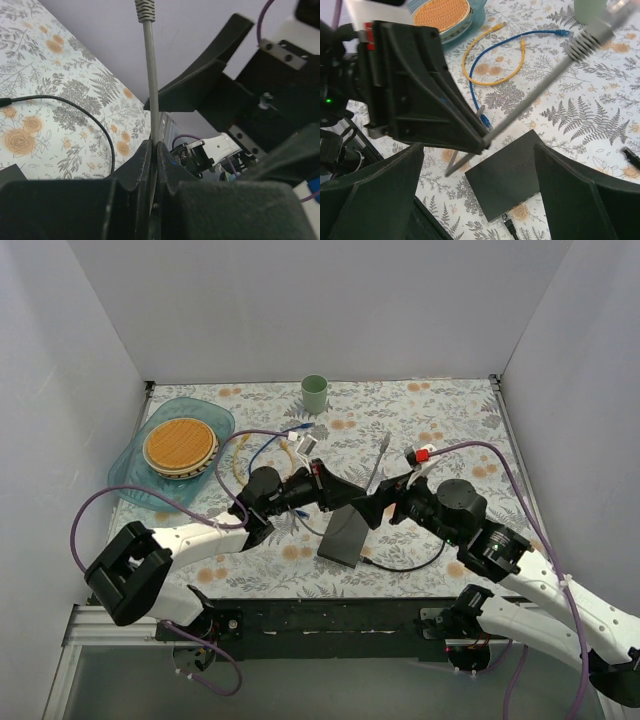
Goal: Insert the plug into the switch port
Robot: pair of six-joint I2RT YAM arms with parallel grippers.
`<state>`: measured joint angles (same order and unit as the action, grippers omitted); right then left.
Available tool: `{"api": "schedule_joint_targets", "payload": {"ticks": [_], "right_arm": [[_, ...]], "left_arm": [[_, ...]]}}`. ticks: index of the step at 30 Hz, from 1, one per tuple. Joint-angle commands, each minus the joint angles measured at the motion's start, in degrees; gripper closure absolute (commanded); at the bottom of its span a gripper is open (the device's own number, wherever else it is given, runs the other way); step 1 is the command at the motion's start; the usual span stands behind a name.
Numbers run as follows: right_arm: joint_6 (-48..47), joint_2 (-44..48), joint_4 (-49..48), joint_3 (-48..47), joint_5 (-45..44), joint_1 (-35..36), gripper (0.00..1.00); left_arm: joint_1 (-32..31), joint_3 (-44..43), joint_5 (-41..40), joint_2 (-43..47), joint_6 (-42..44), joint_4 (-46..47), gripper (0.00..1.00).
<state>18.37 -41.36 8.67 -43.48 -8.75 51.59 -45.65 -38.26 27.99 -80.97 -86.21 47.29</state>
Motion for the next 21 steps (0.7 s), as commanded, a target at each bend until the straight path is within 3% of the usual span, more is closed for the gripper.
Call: {"api": "schedule_joint_targets", "payload": {"ticks": [1,9,13,21], "right_arm": [[6.49,-0.56,-7.69,2.34,8.20,-6.04,0.04],[18.09,1.11,-31.93,16.75,34.74,-18.72,0.08],[21.26,1.20,-44.23,18.79,39.33,-19.16,0.09],[22.58,0.06,-47.34,17.91,40.13,-19.60,0.11]], "left_arm": [[0.03,2.66,-5.82,6.52,1.75,1.15,1.00],[0.03,4.77,-7.07,11.01,3.33,-2.02,1.00],[0.03,4.69,-6.02,11.01,3.33,-2.20,1.00],[0.03,4.95,-5.23,11.71,3.42,-2.38,1.00]]}}
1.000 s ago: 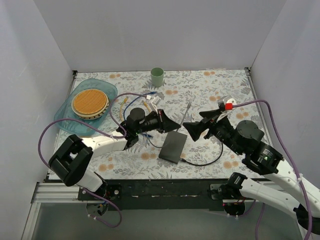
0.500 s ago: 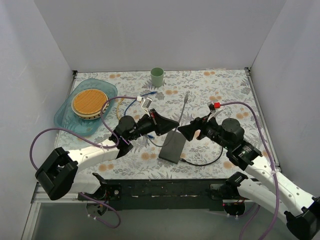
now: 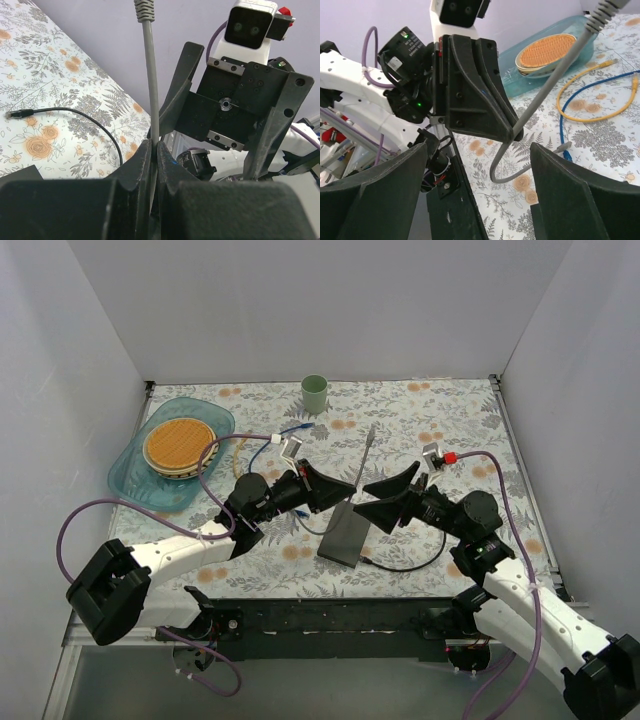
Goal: Insert the plug into the switch port
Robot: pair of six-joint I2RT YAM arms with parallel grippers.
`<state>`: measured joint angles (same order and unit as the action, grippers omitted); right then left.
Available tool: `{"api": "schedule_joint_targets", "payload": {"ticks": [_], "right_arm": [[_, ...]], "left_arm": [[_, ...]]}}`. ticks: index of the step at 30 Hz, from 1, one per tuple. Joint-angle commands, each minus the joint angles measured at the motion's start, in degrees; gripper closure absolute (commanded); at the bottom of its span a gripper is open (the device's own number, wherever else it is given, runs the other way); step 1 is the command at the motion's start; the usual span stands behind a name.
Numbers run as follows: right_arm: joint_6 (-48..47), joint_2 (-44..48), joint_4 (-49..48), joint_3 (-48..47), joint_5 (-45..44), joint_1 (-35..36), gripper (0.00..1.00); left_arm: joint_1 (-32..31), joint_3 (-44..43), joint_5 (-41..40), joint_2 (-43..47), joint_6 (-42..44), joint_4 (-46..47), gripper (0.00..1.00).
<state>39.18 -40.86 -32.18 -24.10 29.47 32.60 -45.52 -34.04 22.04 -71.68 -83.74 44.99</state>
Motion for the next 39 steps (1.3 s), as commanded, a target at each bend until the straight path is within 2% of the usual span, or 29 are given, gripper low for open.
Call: {"api": "schedule_joint_targets", "payload": {"ticks": [1,2,4,6,13,15,16,17,21,24,29,31,33,34,35,36,37,38,39], "right_arm": [[2.39,-0.71,-6.92,-1.13,1.55,-0.96,0.12],[3.61,-1.32,-7.45,-0.26,1.12,-1.31,0.17],[6.07,-2.20,-12.10,0.80,1.46,-2.53,0.21],[8.71,-4.13,-15.87,1.16,2.69,-3.85,0.21],[11.96,-9.75,-20.00,-2.00,2.95,-6.49,0.22],[12.94,-12.22,-21.68,-3.49,3.57,-6.58,0.34],[13.72,-13.09,-23.26,-4.02,3.83,-6.58,0.49],[13.99,-14.50,-23.62,-4.46,4.18,-6.58,0.55],[14.70,-17.05,-25.12,-6.31,4.19,-6.76,0.64],[15.22,-18.37,-26.70,-7.80,5.24,-6.76,0.64],[15.93,-19.43,-27.93,-8.51,6.56,-6.85,0.55],[16.37,-19.87,-28.28,-8.51,6.82,-6.85,0.56],[17.50,-20.66,-29.25,-8.42,7.17,-6.85,0.67],[17.60,-21.36,-30.82,-8.51,7.61,-6.93,0.88],[17.86,-21.45,-31.36,-8.68,8.31,-6.94,0.98],[18.12,-21.63,-31.45,-9.29,8.41,-7.46,0.99],[17.87,-20.85,-30.23,-9.74,8.58,-7.98,0.99],[17.34,-20.14,-28.83,-10.44,8.67,-8.69,0.99],[16.29,-19.18,-26.81,-12.44,8.58,-10.87,0.99]], "left_arm": [[-0.10,0.64,1.42,2.42,1.04,-0.08,1.00],[-0.10,0.47,1.60,2.51,1.04,-0.08,1.00],[-0.10,0.21,2.21,2.60,0.95,-0.43,1.00],[-0.10,0.38,2.30,3.12,0.69,-0.69,1.00],[-0.10,1.17,2.74,4.62,0.34,-1.05,1.00],[-0.10,1.34,2.65,4.62,0.16,-1.05,1.00],[-0.10,1.35,2.65,4.71,0.16,-0.96,1.00],[-0.10,1.35,2.65,4.71,0.16,-0.96,1.00],[-0.10,1.08,2.74,4.44,0.25,-1.31,1.00],[-0.10,0.82,3.01,4.18,0.42,-1.75,1.00],[-0.10,1.00,2.39,4.97,0.60,-1.93,1.00],[-0.10,1.00,2.39,4.97,0.60,-2.10,1.00],[-0.10,1.00,2.48,4.97,0.60,-2.10,1.00],[-0.10,1.00,2.48,4.88,0.51,-2.10,1.00],[-0.10,1.00,2.57,4.97,0.60,-2.28,1.00],[-0.10,0.73,2.48,4.88,0.69,-2.63,1.00],[-0.10,0.56,2.48,5.14,0.86,-3.24,0.94],[-0.10,0.21,1.96,5.49,1.21,-5.07,0.83],[-0.10,-0.58,1.60,5.85,2.26,-6.57,0.55]]}}
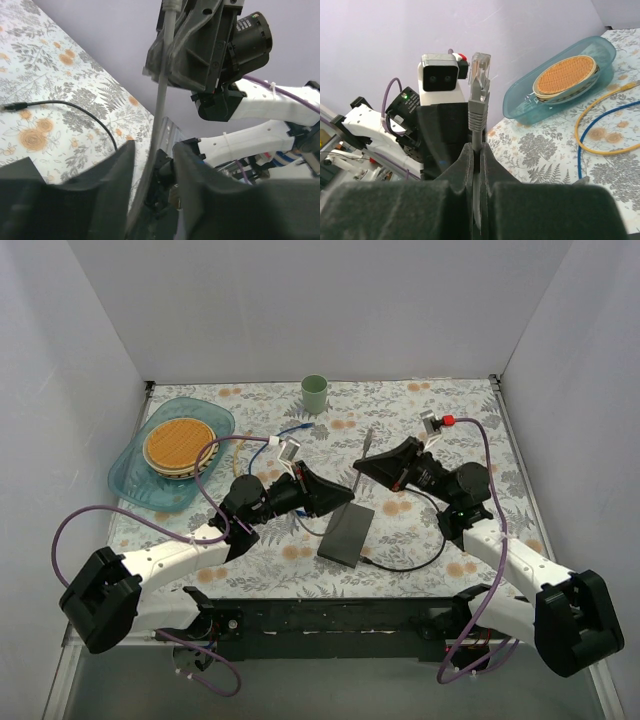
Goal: Insert the plug into the switch port
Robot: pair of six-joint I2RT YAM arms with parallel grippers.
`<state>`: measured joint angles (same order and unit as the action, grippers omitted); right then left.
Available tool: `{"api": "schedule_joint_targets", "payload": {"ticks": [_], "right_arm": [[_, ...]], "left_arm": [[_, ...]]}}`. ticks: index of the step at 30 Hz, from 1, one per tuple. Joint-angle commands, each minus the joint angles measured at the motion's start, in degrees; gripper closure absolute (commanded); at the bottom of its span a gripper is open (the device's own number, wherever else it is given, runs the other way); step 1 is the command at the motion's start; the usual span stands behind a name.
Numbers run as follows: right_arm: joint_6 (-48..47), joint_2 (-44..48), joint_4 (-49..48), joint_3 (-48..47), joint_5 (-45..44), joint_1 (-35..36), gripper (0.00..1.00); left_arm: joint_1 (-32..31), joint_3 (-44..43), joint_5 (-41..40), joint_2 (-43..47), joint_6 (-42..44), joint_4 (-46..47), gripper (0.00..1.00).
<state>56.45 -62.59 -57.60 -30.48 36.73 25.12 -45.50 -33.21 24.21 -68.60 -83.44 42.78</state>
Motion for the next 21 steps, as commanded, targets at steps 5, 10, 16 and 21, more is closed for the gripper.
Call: {"api": "schedule_joint_targets", "payload": {"ticks": [5,10,16,21], "right_arm": [[-22.96,12.22,34.01,-21.87,-6.10,-8.95,0.99],[-40.61,13.28,55.03,-43.92,-13.17,-9.13,0.99],[-48.09,7.59,67.79,-50.12,-6.69,-9.04,0.99],[-50.72,-0.33,72.89,-40.84,12.64,-9.04,0.99]], "left_arm": [[-0.12,-3.35,-7.14,8.64,6.70,-17.09,0.07],[-0.12,-4.14,-15.14,14.71,11.44,-26.42,0.02],[-0.12,-5.46,-22.35,17.97,13.83,-35.31,0.02],[-0.12,-6.78,-25.70,17.27,13.48,-41.02,0.02]]}}
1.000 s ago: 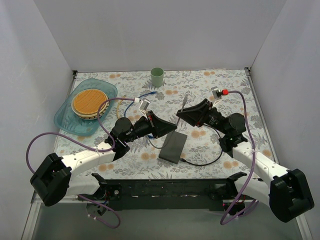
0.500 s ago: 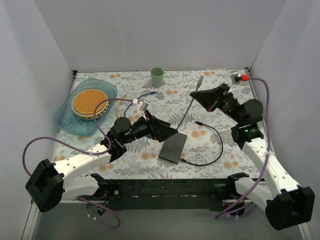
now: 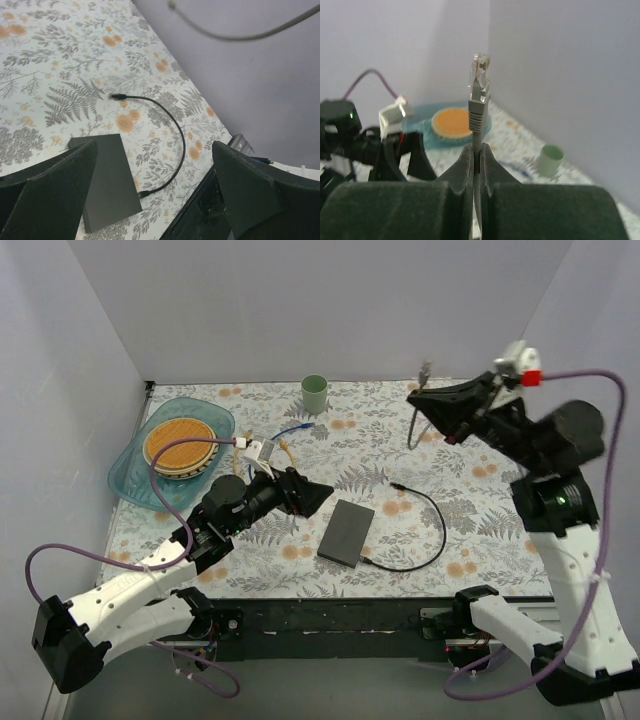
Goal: Insert the plug into the switch port
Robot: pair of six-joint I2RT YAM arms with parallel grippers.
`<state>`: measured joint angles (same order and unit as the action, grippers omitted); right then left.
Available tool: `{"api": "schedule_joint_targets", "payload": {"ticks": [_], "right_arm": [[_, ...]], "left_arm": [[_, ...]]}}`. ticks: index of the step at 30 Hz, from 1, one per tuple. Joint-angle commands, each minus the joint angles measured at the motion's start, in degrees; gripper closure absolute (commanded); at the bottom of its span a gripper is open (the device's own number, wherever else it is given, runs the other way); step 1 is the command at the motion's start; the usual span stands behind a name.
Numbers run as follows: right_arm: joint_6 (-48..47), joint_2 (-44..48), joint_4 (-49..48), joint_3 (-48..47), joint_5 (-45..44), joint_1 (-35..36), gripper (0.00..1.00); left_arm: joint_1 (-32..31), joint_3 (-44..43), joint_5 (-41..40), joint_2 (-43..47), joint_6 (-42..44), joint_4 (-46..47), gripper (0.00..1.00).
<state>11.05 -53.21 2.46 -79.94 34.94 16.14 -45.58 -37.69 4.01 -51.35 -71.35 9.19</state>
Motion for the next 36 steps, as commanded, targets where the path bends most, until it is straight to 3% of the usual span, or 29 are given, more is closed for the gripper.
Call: {"api": "schedule_joint_targets", "payload": {"ticks": [1,6,10,14,25,33,36], "right_arm": [[-6.55,-11.72,13.01,11.53,16.28,0.20,0.99],[-9.02,-17.09,10.99,25.25,19.99,4.06,0.99],[-12.44,-21.75,11.95,26.42,17.01,12.14,0.99],[-16.66,-28.43,14.76,25.71,20.85,17.16,0.99],[-13.86,-30.20,6.60,29.49,27.99,18.57,0.99],[-12.54,-30.02,5.37,29.76,27.90,19.63,0.99],[-11.75,-29.67,4.48,30.11,27.46,19.81,0.99]], "left_arm": [[0.05,-2.12,-5.68,-0.15,1.22,-7.96,0.02],[-0.03,-0.37,-6.82,-0.24,-0.19,-8.84,0.02],[0.06,1.04,-6.12,-0.85,-0.63,-7.53,0.02],[0.06,1.83,-5.59,-2.08,-0.45,-6.03,0.06],[0.06,4.29,-4.10,-4.02,-0.45,-4.36,0.23],[0.06,5.35,2.22,-6.74,-1.60,0.21,0.37],[0.06,5.26,4.77,-8.15,-1.95,1.79,0.49]]}}
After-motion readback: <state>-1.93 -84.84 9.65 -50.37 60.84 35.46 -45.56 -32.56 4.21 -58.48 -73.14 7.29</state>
